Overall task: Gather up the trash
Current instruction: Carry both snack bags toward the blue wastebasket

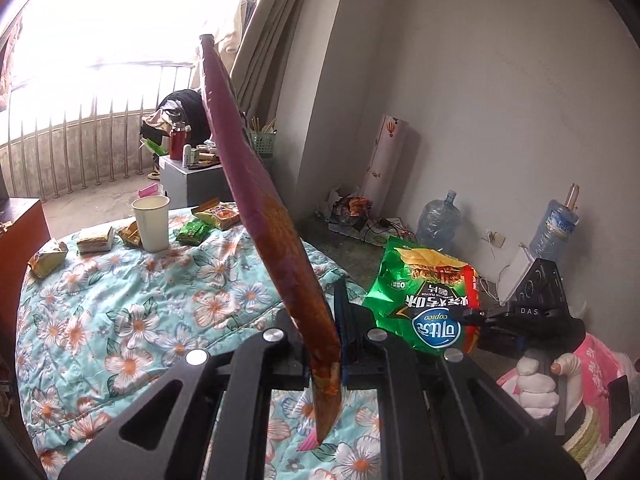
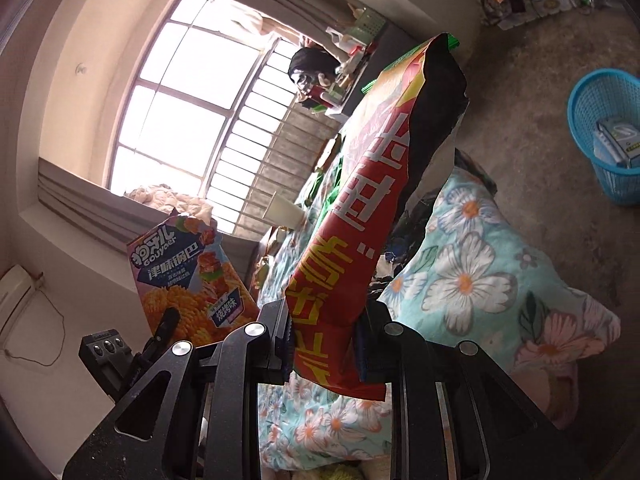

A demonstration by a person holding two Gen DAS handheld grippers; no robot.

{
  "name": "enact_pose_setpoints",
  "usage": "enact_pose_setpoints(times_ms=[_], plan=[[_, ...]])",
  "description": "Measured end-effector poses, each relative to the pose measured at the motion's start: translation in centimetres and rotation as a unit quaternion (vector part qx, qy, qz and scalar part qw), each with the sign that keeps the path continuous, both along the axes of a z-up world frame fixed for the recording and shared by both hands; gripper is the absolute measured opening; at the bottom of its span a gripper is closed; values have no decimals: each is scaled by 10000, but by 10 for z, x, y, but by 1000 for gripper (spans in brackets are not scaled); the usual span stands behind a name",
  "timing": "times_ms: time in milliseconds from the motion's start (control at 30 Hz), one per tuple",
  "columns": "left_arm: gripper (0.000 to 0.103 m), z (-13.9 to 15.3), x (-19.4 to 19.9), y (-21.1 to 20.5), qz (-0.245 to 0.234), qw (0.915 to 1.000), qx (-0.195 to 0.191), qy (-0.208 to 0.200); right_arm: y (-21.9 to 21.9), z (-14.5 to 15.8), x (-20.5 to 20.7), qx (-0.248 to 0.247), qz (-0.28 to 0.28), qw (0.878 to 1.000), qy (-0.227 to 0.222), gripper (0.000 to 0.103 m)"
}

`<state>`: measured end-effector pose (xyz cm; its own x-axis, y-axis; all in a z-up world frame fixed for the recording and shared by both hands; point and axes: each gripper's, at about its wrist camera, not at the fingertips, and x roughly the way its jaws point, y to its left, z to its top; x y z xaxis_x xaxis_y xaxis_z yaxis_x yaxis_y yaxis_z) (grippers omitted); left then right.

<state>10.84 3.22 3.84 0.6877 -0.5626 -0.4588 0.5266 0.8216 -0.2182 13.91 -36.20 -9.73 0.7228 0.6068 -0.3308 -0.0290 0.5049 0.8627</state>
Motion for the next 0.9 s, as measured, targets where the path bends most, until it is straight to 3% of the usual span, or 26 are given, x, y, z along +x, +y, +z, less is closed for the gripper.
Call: enact_pose_setpoints(times_ms=[467, 900], plan=[[9, 14, 22, -114, -997, 9950, 62, 26, -60, -33, -39, 462, -838, 9954, -29, 21], [9, -18, 55, -226, -1837, 9814, 110, 550, -110, -71, -71, 939, -1743, 9799, 236, 21]])
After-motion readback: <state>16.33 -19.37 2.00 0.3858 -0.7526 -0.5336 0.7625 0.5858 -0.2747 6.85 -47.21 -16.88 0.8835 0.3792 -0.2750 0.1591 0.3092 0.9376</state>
